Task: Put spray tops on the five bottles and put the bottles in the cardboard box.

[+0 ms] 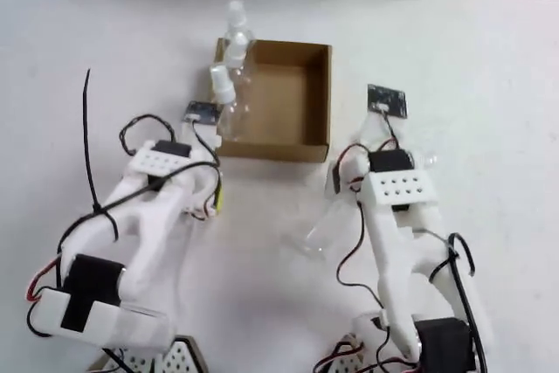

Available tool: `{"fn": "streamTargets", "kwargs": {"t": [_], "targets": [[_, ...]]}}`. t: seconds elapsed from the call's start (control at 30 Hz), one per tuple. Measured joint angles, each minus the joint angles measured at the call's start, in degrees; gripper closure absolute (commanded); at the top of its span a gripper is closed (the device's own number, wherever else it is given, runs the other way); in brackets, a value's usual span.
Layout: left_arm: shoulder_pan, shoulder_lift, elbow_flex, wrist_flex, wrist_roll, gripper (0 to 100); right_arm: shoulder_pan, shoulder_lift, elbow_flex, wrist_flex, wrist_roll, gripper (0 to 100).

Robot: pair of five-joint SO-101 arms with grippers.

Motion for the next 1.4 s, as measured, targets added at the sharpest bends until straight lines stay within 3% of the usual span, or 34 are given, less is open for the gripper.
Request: {"fn": "streamTargets", "kwargs": {"t": [0.63,0.77,0.9,1.03,1.2,1.4], "targets": [[0.00,0.00,0.00,0.00,-0.18,98,-1.93,4.04,6.07,-8.09,1.41,76.5],[0.00,0.00,0.00,0.00,-0.18,98,-1.85,5.80,3.69,-5.80,3.16,89.6],[0.00,0.00,0.00,0.00,-0.18,98,-1.93,6.07,-0.70,0.97,11.87,98.5],[0.00,0.00,0.00,0.00,-0.18,98,1.23,6.07,-5.01,10.11,23.82,97.1],[0.00,0.00,0.00,0.00,-0.18,98,12.92,6.07,-9.05,17.67,37.45,97.1],[0.00,0.00,0.00,0.00,-0.18,98,29.01,6.07,-10.46,18.11,59.16,96.7]]}}
